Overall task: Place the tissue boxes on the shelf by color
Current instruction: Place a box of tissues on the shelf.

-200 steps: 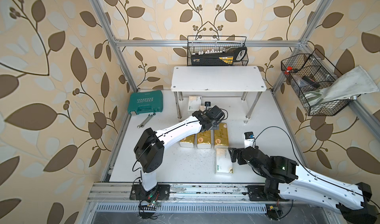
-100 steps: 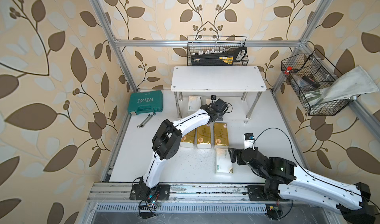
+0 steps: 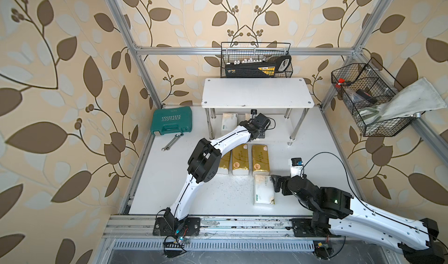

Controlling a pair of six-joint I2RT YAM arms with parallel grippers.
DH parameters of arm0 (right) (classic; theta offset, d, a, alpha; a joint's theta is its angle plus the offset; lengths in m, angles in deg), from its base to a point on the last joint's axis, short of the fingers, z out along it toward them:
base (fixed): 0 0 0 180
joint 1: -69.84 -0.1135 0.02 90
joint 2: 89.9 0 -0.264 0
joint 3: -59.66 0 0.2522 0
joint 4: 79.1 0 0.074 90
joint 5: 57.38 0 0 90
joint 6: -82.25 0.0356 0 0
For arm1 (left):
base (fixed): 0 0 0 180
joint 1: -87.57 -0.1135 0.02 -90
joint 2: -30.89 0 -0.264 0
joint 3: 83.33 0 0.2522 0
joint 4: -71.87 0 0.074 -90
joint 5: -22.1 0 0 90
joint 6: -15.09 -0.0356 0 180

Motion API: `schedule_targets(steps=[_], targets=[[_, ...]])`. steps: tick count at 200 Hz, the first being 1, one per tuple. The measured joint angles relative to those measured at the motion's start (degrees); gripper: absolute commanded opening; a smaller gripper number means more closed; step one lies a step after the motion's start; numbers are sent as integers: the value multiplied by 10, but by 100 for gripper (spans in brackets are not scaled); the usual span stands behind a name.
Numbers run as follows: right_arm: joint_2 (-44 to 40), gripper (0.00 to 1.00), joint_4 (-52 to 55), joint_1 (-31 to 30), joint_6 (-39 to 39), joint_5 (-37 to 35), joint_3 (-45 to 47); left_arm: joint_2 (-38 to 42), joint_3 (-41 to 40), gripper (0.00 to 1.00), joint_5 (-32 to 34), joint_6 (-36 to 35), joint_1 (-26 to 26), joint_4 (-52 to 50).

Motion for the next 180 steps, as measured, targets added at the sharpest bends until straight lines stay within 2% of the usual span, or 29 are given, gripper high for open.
schedule_targets(steps=[47, 74, 180], targets=[[-12, 99, 19, -1, 0, -3, 0, -10, 10, 88, 10, 0, -3, 7], [-15, 99, 24, -1, 0, -5, 0, -13, 10, 99, 10, -2, -8, 11], [-17, 99, 35, -1, 20, -6, 1, -24, -7, 99, 7, -6, -10, 31]])
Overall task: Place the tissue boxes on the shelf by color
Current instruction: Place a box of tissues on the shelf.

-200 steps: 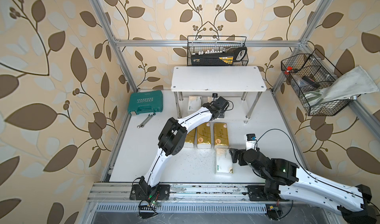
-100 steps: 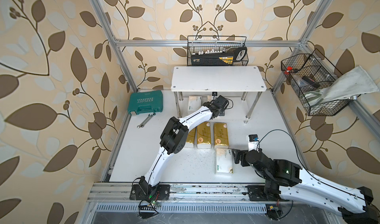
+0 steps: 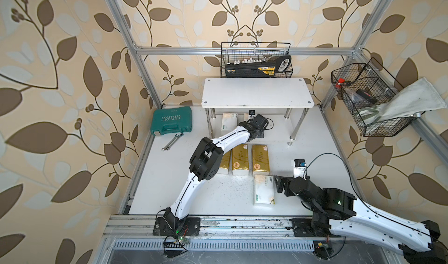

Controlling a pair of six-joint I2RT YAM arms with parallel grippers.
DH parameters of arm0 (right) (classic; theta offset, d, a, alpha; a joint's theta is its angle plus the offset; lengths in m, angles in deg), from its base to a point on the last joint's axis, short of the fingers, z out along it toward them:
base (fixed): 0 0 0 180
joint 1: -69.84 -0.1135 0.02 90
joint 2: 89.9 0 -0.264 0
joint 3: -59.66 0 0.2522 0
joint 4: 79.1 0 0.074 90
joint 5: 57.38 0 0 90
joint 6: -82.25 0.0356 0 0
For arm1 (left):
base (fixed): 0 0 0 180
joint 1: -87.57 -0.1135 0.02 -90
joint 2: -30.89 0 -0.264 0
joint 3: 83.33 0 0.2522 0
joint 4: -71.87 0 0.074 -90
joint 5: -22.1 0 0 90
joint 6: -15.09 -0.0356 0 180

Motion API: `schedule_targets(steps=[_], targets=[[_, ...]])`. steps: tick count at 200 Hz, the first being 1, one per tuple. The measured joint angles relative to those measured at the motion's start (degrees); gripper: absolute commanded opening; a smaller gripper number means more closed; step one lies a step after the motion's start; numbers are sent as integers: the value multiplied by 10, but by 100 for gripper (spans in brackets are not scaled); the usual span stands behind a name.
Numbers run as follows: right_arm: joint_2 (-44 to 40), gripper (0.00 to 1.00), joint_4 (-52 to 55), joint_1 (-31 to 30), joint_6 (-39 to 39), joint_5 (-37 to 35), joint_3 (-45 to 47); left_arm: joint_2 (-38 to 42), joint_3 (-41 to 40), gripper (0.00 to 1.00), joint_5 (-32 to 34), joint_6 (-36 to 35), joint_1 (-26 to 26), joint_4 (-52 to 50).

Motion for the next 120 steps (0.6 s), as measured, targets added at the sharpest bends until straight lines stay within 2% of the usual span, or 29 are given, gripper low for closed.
schedule_targets(steps=[120], targets=[[1, 99, -1, 0, 4, 0, 10, 16, -25, 99, 0, 0, 15, 6]])
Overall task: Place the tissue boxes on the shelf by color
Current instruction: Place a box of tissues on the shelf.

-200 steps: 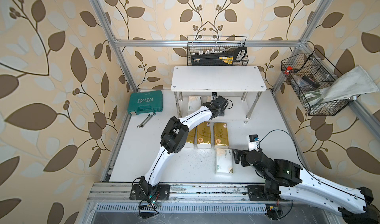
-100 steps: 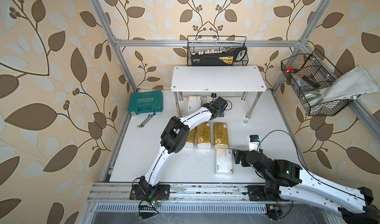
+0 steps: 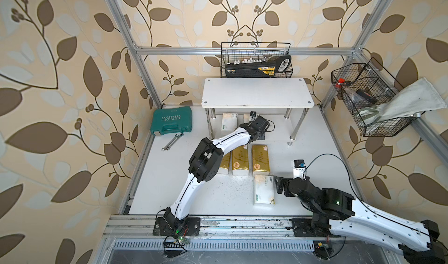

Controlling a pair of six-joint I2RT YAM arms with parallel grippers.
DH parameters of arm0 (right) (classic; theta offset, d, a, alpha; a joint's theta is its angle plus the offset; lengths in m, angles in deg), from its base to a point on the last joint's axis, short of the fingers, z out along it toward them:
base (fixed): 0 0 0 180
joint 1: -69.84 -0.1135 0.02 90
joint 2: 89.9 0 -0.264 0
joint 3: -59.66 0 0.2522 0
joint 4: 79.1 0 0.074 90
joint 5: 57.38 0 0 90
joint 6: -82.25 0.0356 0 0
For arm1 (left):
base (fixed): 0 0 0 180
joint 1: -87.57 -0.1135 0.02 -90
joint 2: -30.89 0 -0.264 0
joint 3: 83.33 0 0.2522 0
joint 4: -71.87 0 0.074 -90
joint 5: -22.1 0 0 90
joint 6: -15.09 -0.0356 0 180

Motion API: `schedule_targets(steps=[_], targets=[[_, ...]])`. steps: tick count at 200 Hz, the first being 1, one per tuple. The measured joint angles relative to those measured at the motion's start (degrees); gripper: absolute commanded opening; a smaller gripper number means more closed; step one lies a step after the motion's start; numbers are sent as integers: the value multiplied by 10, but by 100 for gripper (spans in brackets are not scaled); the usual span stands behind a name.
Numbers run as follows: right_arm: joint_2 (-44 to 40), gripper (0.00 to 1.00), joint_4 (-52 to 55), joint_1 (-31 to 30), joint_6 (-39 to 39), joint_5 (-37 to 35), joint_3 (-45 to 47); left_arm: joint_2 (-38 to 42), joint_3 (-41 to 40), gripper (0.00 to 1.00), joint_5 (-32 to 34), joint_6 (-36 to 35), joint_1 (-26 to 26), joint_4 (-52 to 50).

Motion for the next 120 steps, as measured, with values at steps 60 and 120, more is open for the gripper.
schedule_targets(steps=[60, 120], targets=[[0, 99, -2, 0, 0, 0, 1, 16, -23, 99, 1, 0, 7, 0], [-1, 99, -4, 0, 0, 4, 5, 26, -24, 99, 5, -2, 8, -4]])
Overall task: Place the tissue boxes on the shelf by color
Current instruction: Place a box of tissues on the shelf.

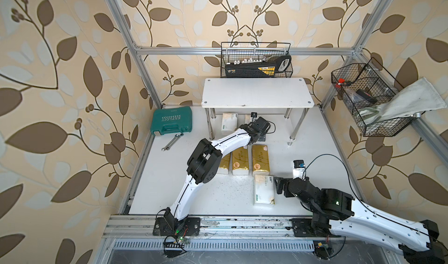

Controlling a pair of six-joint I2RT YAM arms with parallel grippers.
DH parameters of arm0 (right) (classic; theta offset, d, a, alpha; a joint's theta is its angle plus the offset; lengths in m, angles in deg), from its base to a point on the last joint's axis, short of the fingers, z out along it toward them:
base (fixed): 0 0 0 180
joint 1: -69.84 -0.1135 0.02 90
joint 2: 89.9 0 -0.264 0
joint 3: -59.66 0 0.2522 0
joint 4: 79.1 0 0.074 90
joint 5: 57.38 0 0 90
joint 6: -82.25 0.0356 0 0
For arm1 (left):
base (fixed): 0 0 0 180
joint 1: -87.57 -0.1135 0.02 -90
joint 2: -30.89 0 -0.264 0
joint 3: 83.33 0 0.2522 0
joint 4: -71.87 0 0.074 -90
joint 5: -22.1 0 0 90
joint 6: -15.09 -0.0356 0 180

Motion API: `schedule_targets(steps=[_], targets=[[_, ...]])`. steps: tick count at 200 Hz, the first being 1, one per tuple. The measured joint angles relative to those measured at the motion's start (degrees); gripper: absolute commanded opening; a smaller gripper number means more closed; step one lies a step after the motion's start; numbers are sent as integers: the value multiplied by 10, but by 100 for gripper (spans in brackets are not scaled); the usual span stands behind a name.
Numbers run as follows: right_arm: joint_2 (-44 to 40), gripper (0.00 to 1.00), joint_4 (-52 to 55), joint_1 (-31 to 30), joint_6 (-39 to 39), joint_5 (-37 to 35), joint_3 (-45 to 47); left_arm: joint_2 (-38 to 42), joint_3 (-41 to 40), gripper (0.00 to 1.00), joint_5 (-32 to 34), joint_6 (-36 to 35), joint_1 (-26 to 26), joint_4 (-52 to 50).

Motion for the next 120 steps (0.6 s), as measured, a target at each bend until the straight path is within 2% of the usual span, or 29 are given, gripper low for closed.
schedule_targets(steps=[46, 120], targets=[[-8, 99, 2, 0, 0, 0, 0, 0, 28, 99, 1, -1, 0, -6], [-14, 99, 2, 0, 1, 0, 5, 4, 19, 99, 6, -1, 10, -11]])
